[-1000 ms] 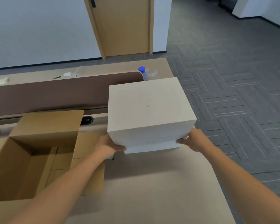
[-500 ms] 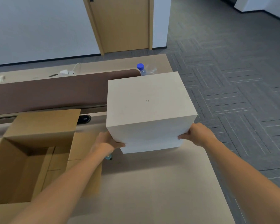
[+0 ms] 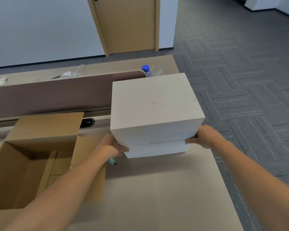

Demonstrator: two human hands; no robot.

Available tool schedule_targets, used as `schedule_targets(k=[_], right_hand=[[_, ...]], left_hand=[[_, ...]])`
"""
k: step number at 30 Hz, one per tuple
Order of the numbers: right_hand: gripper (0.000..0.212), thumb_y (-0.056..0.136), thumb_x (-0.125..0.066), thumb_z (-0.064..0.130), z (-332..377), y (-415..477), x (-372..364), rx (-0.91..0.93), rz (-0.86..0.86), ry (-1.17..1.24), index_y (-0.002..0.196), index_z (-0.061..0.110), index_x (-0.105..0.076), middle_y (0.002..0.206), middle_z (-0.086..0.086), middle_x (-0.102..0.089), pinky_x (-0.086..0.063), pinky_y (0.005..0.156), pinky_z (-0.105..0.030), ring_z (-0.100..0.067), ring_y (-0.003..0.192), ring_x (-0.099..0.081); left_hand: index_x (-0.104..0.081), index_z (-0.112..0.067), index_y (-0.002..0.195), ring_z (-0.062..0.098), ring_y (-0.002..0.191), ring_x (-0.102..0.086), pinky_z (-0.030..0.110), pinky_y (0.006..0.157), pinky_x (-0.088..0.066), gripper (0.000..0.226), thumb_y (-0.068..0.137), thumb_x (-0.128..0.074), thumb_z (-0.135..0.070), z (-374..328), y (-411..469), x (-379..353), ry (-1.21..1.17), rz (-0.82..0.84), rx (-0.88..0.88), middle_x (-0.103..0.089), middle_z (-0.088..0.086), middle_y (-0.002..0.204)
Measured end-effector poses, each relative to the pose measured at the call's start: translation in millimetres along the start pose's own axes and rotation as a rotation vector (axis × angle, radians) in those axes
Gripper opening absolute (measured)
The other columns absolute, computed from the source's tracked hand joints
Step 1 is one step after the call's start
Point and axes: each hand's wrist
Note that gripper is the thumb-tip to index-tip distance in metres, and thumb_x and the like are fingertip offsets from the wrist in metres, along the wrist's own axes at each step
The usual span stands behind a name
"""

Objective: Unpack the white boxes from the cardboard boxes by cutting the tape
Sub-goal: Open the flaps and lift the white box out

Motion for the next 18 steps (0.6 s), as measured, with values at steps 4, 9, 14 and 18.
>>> schedule_targets(k=[4,9,14,18], right_hand=[[0.027,0.081,-0.076,0.046,-3.3,-0.7,-3.3,0.031,-0.010,0.019,0.084,0.025,-0.059,0.077,-0.002,-0.063,-0.039,0.055,-0.028,-0.019,0.069,-0.057],[0.031,0.083,-0.075,0.044,-2.0,-3.3,-4.4,0.013,-0.001,0.022,0.091,0.017,-0.063,0.074,-0.005,-0.063,-0.044,0.055,-0.029,-0.020,0.061,-0.057],[0.036,0.086,-0.072,0.045,9.3,-15.2,-5.6,-0.055,-0.049,0.000,0.090,0.011,-0.062,0.077,-0.010,-0.064,-0.052,0.060,-0.037,-0.023,0.059,-0.059],[0.044,0.094,-0.057,0.053,25.4,-37.1,-19.3,-0.242,-0.092,0.033,0.072,0.014,-0.056,0.068,-0.003,-0.060,-0.045,0.053,-0.029,-0.021,0.059,-0.060]], left_hand=[[-0.066,-0.008,0.086,0.029,0.071,-0.075,0.048,0.072,-0.063,0.022,0.074,-0.084,-0.013,3.8,1.9,-3.7,-0.035,0.013,-0.004,-0.074,0.012,0.074],[-0.065,-0.006,0.088,0.029,0.069,-0.074,0.048,0.070,-0.063,0.022,0.076,-0.083,-0.007,5.4,0.9,-1.1,-0.072,0.039,0.009,-0.074,0.015,0.078],[-0.062,-0.010,0.089,0.033,0.082,-0.072,0.049,0.078,-0.062,0.025,0.076,-0.080,0.002,-2.3,-10.7,-2.1,-0.200,0.001,0.084,-0.072,0.016,0.089],[-0.064,-0.002,0.101,0.028,0.076,-0.071,0.039,0.072,-0.063,0.020,0.084,-0.075,-0.001,-3.7,-27.1,-2.1,-0.314,-0.008,0.184,-0.070,0.018,0.089]])
Point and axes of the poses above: each hand's wrist, its own y-axis towards the middle knuckle, its own x-axis out of the back of the hand, z = x × y
